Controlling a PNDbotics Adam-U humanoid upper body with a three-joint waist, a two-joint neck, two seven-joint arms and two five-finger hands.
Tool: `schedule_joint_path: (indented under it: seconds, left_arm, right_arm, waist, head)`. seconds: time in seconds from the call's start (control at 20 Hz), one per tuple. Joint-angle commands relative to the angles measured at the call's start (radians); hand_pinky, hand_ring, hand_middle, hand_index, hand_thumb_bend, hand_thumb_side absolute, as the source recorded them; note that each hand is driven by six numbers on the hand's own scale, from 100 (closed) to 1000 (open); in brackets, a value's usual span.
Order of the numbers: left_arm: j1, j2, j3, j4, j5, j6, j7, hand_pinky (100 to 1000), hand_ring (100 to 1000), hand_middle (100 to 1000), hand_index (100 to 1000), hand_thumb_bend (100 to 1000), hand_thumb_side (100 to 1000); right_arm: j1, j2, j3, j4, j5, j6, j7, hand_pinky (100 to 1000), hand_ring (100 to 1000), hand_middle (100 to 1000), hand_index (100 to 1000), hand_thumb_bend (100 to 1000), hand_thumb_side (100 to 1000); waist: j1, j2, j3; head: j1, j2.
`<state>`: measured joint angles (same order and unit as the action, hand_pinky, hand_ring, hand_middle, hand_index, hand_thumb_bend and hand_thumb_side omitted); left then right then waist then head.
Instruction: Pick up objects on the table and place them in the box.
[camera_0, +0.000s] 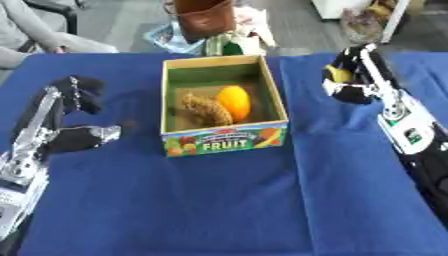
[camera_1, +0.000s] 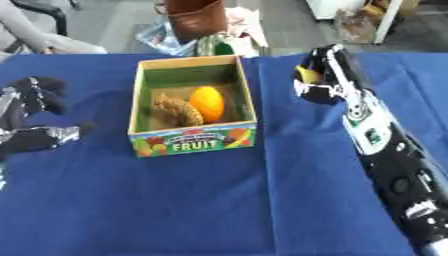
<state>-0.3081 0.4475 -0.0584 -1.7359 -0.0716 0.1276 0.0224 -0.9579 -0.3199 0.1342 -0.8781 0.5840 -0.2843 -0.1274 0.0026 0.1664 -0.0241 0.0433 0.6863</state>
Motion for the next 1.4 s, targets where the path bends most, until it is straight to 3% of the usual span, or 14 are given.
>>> schedule_joint_path:
  seconds: [0.05, 0.35, 0.9, 0.95, 1.0, 1.1, 1.2, 1.25, 1.3, 1.35, 1.4]
  left_arm:
    - [-0.007, 0.009, 0.013, -0.015, 0.005, -0.005, 0.002, 573, 530, 560, 686, 803, 119]
    - [-0.019, 0.001, 0.016, -0.027, 0.008, -0.008, 0.008, 574, 529, 559, 685, 803, 118]
    - [-0.051, -0.028, 0.028, -0.064, 0.020, -0.013, 0.022, 574, 527, 557, 682, 802, 115]
    - [-0.052, -0.029, 0.029, -0.066, 0.021, -0.012, 0.023, 574, 527, 557, 682, 802, 115]
    - [-0.054, -0.032, 0.029, -0.068, 0.021, -0.012, 0.024, 574, 527, 556, 682, 802, 115]
    - [-0.056, -0.035, 0.028, -0.071, 0.023, -0.012, 0.024, 574, 527, 556, 682, 802, 115]
    - [-0.057, -0.037, 0.029, -0.073, 0.025, -0.012, 0.024, 574, 526, 555, 681, 802, 115]
    - [-0.056, -0.038, 0.029, -0.072, 0.025, -0.012, 0.025, 574, 526, 555, 681, 802, 115]
    - [-0.056, -0.039, 0.030, -0.072, 0.025, -0.012, 0.025, 574, 526, 555, 681, 802, 114]
    - [-0.055, -0.040, 0.030, -0.071, 0.026, -0.012, 0.026, 574, 526, 555, 681, 802, 115]
    - [-0.054, -0.040, 0.030, -0.070, 0.026, -0.012, 0.026, 574, 525, 538, 681, 802, 115]
  right_arm:
    - [-0.053, -0.013, 0.011, -0.050, -0.014, -0.005, 0.018, 134, 313, 301, 357, 100, 100]
    - [-0.121, 0.031, 0.024, -0.037, 0.018, -0.026, 0.043, 136, 314, 302, 359, 100, 100]
    - [-0.169, 0.145, -0.030, 0.111, 0.148, -0.027, 0.011, 181, 354, 337, 401, 100, 100]
    - [-0.169, 0.151, -0.031, 0.119, 0.157, -0.028, 0.008, 194, 363, 343, 408, 198, 100]
    - [-0.167, 0.158, -0.033, 0.127, 0.167, -0.029, 0.006, 213, 378, 357, 421, 100, 100]
    - [-0.162, 0.168, -0.035, 0.144, 0.186, -0.030, 0.002, 252, 411, 391, 462, 100, 100]
    - [-0.154, 0.177, -0.037, 0.160, 0.203, -0.032, 0.000, 283, 442, 426, 505, 220, 100]
    - [-0.151, 0.181, -0.038, 0.167, 0.208, -0.034, 0.000, 283, 442, 426, 505, 220, 100]
    - [-0.148, 0.184, -0.038, 0.172, 0.213, -0.036, 0.001, 311, 472, 459, 549, 299, 100]
    - [-0.145, 0.186, -0.037, 0.177, 0.217, -0.039, 0.003, 315, 477, 465, 555, 307, 100]
    - [-0.142, 0.188, -0.036, 0.180, 0.221, -0.042, 0.006, 368, 535, 520, 610, 354, 100]
  waist:
    - [-0.002, -0.021, 0.005]
    - [-0.013, -0.014, 0.044]
    - [-0.014, 0.021, 0.143]
    - [-0.013, 0.023, 0.147]
    - [-0.013, 0.025, 0.151]
    - [-0.013, 0.028, 0.155]
    - [-0.014, 0.030, 0.156]
    - [-0.014, 0.031, 0.155]
    - [-0.014, 0.033, 0.154]
    - [-0.015, 0.034, 0.153]
    - [-0.015, 0.034, 0.152]
  head:
    - [-0.007, 0.003]
    - [-0.031, -0.010]
    - [-0.095, -0.040]
    - [-0.099, -0.042]
    - [-0.102, -0.043]
    - [-0.106, -0.046]
    - [-0.108, -0.048]
    - [-0.107, -0.049]
    - [-0.108, -0.050]
    - [-0.108, -0.051]
    - [-0.107, -0.051]
